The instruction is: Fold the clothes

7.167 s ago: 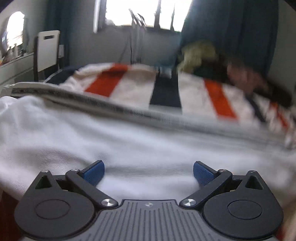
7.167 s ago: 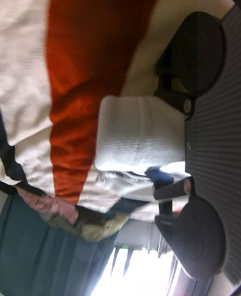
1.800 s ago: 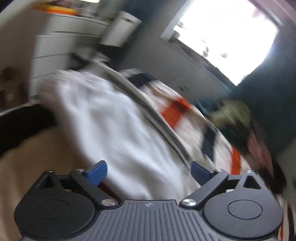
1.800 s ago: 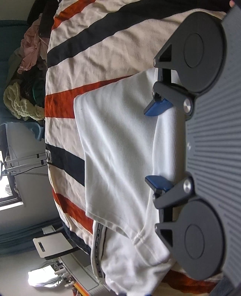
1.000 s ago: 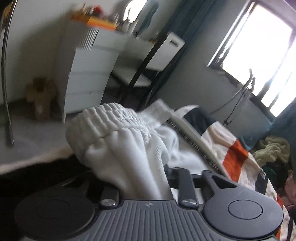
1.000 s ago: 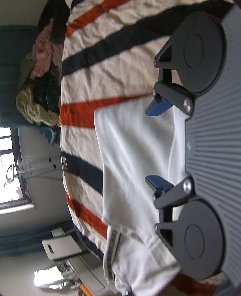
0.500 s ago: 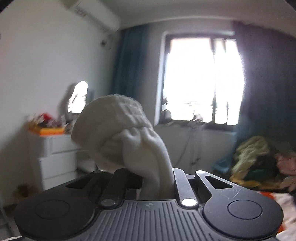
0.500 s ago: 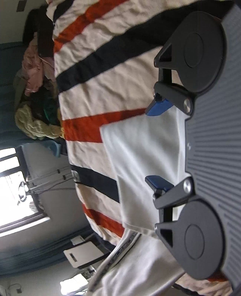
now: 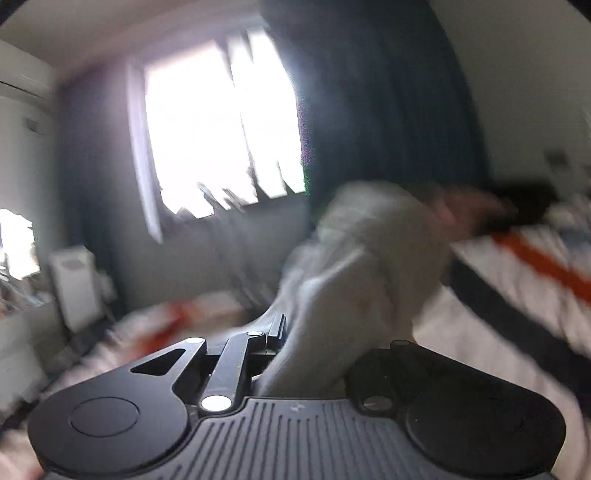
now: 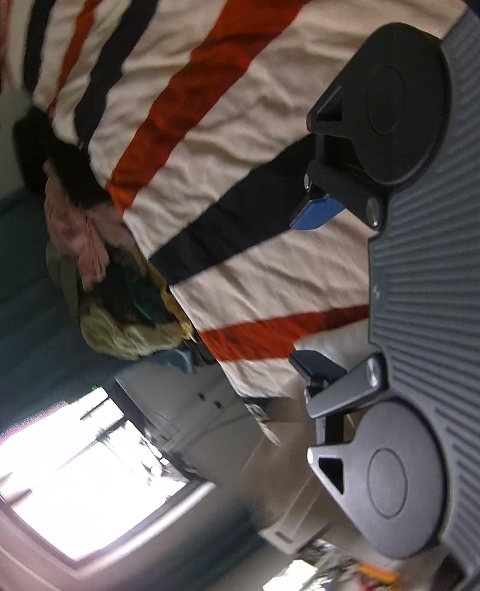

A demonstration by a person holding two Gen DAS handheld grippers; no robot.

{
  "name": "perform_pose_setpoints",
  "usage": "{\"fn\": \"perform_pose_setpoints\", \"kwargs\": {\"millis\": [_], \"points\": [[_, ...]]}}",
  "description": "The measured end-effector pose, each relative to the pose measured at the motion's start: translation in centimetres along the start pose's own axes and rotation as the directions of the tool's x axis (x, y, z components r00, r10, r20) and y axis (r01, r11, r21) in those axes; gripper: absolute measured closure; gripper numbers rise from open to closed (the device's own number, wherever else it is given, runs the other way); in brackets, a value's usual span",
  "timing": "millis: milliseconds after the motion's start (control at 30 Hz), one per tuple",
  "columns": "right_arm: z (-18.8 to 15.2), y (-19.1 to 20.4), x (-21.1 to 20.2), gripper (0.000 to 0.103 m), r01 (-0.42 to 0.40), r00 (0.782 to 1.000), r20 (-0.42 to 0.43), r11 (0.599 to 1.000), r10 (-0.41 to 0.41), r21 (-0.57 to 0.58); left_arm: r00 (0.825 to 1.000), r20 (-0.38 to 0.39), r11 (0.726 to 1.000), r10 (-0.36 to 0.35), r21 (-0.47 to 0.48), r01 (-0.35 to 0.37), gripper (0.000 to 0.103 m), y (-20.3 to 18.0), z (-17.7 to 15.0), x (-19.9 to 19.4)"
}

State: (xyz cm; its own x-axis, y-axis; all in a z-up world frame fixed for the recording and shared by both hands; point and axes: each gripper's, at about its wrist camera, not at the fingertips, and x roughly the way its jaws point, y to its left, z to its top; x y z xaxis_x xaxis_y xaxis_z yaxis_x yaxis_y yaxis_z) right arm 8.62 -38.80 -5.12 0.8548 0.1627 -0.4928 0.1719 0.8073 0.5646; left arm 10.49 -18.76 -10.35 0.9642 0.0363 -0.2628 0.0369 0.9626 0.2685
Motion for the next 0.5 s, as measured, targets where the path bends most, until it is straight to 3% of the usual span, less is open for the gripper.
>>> {"fn": "perform_pose_setpoints", "kwargs": {"millis": [67, 133, 267, 367, 433, 500], "points": [[-0.1, -0.7, 0.7, 0.028, -0.001, 1.0, -0.017, 1.0, 0.002, 0.019, 0.998, -0.063, 0.999, -0.023, 0.031, 0.025, 0.089, -2.4, -2.2, 0.9], [-0.3, -1.0, 1.5, 0.028, -0.024, 0.999, -0.045, 0.999, 0.025, 0.028, 0.998, -0.067, 0.998, -0.018, 0.062, 0.023, 0.089, -3.5, -3.1, 1.1], [-0.9, -0.6, 2.8, 0.028, -0.084, 0.99, -0.113, 0.996, 0.088, 0.036, 0.994, -0.099, 0.995, -0.044, 0.082, 0.052, 0.084, -3.0, -3.1, 1.1], [-1.3, 0.2, 2.7, 0.028, -0.135, 0.982, -0.13, 0.99, 0.138, 0.025, 0.986, -0.152, 0.989, -0.069, 0.118, 0.088, 0.06, -1.3, -3.0, 0.2], [-1.6, 0.1, 2.5, 0.028, -0.191, 0.971, -0.135, 0.979, 0.198, 0.065, 0.981, -0.182, 0.99, -0.066, 0.113, 0.087, 0.018, 0.9, -3.1, -1.1], [-1.9, -0.2, 2.4, 0.028, -0.234, 0.958, -0.139, 0.965, 0.25, 0.121, 0.975, -0.191, 0.989, -0.112, 0.078, 0.129, 0.014, 2.7, -3.1, -3.2]]}}
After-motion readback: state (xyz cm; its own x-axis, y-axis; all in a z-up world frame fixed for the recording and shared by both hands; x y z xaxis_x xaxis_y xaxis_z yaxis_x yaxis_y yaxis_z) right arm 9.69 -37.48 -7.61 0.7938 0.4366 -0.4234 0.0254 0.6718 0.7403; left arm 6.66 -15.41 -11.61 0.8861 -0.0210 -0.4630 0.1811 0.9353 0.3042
